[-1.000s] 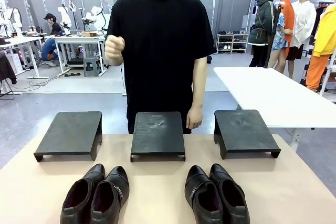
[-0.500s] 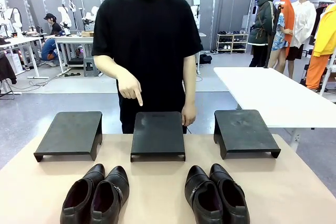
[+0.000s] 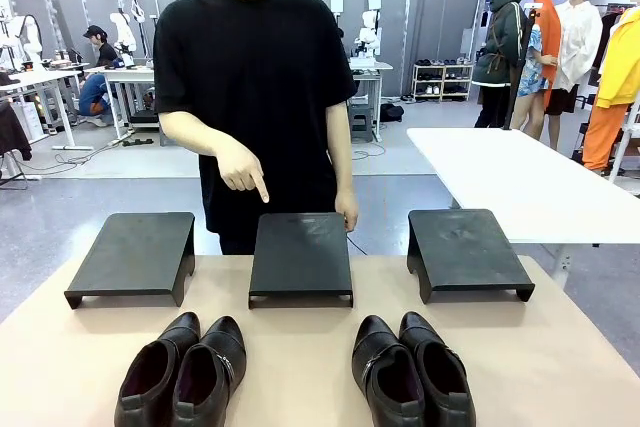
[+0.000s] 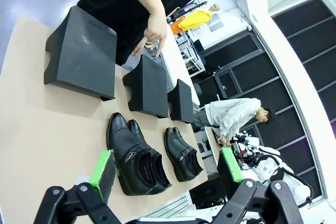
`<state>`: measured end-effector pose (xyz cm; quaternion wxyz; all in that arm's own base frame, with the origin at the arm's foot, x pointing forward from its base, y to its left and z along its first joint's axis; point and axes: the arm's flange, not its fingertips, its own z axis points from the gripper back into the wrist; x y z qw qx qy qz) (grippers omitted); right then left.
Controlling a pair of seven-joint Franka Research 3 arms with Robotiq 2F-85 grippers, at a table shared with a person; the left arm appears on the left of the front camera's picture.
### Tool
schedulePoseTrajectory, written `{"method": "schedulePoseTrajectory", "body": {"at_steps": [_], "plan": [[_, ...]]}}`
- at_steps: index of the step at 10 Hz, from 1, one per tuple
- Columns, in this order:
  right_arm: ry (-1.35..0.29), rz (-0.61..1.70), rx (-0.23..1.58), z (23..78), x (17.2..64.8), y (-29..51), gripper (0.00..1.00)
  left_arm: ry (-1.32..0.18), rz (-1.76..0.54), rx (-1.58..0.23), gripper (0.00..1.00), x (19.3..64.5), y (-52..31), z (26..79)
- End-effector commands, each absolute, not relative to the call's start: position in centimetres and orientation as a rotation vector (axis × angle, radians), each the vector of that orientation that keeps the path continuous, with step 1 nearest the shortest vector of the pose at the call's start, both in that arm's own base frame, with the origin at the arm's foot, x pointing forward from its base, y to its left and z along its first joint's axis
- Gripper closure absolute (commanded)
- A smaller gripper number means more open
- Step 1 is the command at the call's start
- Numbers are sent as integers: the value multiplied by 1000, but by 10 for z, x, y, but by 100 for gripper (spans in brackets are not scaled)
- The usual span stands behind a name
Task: Place the shoes on the stand as instructed by the person.
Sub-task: Pick up one pair of Shoes and place it on the Shoes Stand indicated by the person.
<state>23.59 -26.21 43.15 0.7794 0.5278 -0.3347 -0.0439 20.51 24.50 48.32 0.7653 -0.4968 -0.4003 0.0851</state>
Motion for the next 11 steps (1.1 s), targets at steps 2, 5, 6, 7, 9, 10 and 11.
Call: {"method": "schedulePoseTrajectory", "body": {"at_steps": [2,5,6,7,9,10,11], "plan": [[-730,-91,1146,433,235,-262,0,-870,185,-1079,0,205,245,483],[-730,-91,1146,433,235,-262,0,-798,83,-1006,0,219,219,505],[-730,-91,1146,433,235,-262,0,-766,39,-978,0,225,205,516],[-730,-91,1146,433,235,-262,0,-712,-10,-928,0,234,184,530],[-730,-91,1146,433,235,-262,0,-646,-129,-863,0,254,141,556],[-730,-91,1146,433,235,-262,0,-596,-177,-817,0,263,118,564],[-730,-91,1146,433,235,-262,0,-559,-187,-781,0,272,90,571]]}}
